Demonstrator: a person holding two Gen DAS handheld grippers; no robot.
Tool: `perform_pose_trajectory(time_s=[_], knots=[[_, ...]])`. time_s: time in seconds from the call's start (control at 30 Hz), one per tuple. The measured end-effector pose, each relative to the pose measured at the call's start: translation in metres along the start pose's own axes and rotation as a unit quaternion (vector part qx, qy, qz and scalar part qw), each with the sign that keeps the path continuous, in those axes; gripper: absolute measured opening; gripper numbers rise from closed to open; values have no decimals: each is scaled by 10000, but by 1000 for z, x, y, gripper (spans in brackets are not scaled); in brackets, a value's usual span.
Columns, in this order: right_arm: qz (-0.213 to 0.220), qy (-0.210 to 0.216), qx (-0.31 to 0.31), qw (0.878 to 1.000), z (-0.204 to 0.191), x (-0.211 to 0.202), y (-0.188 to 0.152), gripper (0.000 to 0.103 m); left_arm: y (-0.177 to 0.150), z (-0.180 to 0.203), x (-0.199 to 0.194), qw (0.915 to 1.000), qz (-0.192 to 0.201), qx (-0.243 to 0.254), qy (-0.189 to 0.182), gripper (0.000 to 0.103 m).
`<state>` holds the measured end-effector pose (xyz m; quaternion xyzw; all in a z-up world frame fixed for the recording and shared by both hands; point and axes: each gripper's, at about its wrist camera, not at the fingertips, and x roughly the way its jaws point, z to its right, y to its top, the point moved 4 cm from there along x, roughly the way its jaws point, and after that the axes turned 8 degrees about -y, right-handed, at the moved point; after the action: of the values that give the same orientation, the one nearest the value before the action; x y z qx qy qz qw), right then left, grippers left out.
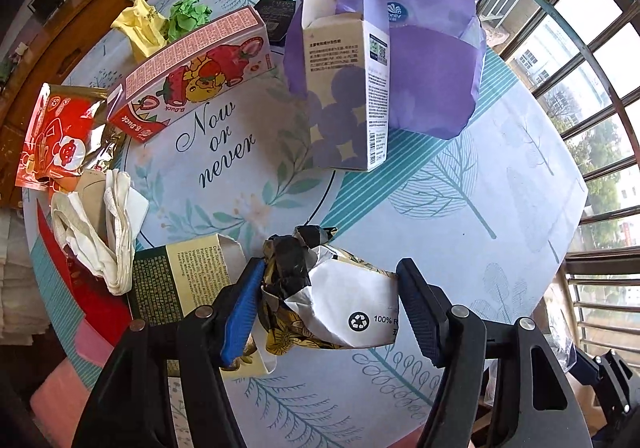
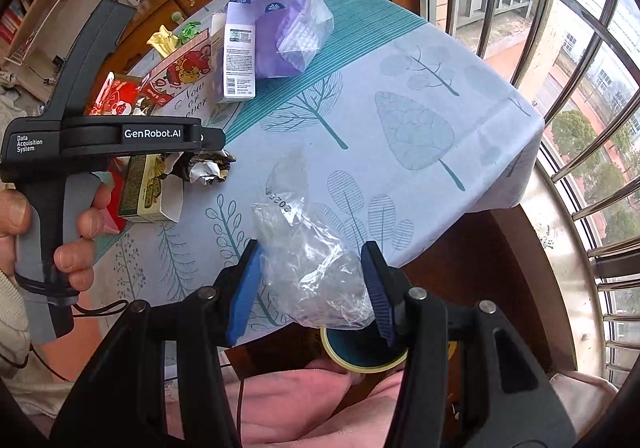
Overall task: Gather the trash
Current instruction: 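Close the left tool on the foil wrapper while the right tool grasps the plastic bag, then carry both items over the bin and open both tools to drop them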
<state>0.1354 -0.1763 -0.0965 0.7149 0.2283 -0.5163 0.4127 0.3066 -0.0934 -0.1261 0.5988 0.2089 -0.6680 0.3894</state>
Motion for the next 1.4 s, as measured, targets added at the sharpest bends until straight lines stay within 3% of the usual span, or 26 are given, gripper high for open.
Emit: perform_pose_trajectory(time_s=[0.23, 0.57, 0.77, 0.97, 1.17, 1.4], knots=[[-23, 145, -231, 9996, -7, -2, 8, 47, -21, 0, -15, 9998, 112, -138, -22, 65], [44, 420, -993, 9942, -10, -23, 27, 47, -64, 15, -84, 9951, 706, -695, 35, 65], [173, 691, -1818, 9808, -2, -51, 32, 47, -105, 57, -126, 9843, 1236, -1232, 264, 65], [249, 989, -2872, 9524, 17, -73, 15, 47, -166, 106, -137, 9640, 1649, -2041, 423, 65], [-127, 1286, -3387, 9320, 51, -70, -23, 47, -227, 154, -112, 9544, 1414, -2602, 385, 65], [-717, 1421, -3598, 9194, 75, -45, -78, 47, -274, 183, -71, 9578, 932, -2685, 437, 65]])
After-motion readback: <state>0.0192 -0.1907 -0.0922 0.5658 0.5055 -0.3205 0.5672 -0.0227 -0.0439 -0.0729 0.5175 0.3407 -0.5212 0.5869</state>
